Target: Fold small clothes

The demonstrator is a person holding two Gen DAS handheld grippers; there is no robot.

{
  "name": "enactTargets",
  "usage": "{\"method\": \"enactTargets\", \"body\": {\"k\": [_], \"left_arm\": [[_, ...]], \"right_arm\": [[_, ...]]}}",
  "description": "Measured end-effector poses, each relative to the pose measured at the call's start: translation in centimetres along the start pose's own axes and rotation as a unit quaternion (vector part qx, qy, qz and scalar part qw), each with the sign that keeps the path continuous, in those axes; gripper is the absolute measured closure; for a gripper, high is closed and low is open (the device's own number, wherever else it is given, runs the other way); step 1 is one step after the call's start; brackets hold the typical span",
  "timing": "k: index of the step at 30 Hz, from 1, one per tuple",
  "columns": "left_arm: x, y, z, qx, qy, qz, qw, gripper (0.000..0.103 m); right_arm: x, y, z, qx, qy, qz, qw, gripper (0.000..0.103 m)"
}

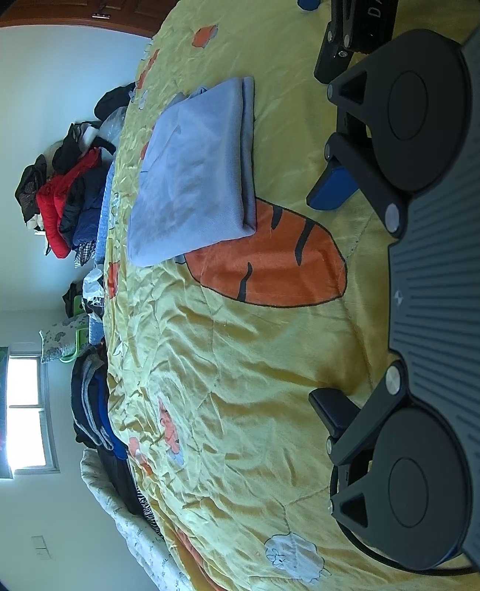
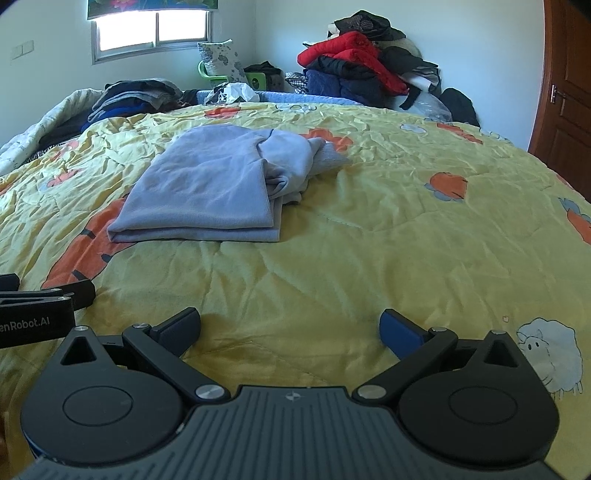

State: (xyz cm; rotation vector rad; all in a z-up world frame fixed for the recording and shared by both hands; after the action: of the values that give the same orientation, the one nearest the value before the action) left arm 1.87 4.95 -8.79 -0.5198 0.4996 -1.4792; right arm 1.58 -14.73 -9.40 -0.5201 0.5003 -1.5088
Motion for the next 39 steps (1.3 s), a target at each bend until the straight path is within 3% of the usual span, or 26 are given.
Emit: {"method": "enactTargets", "body": {"k": [39], "left_arm": [[0.03, -0.04, -0.04, 0.000, 0.003, -0.004, 1.0000, 0.000]], "right_arm": [[0.25, -0.04, 0.05, 0.002, 0.002, -0.006, 1.000, 0.002]]}}
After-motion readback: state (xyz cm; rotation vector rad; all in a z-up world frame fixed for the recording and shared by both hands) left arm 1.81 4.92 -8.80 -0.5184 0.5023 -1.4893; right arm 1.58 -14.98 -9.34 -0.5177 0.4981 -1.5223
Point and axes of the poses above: each gripper's, at about its wrist camera, not at the fingertips, and y roughly the way its jaws point, x to its right, z to its top, the point moved 9 cm from there along y, roughly the way its jaws point
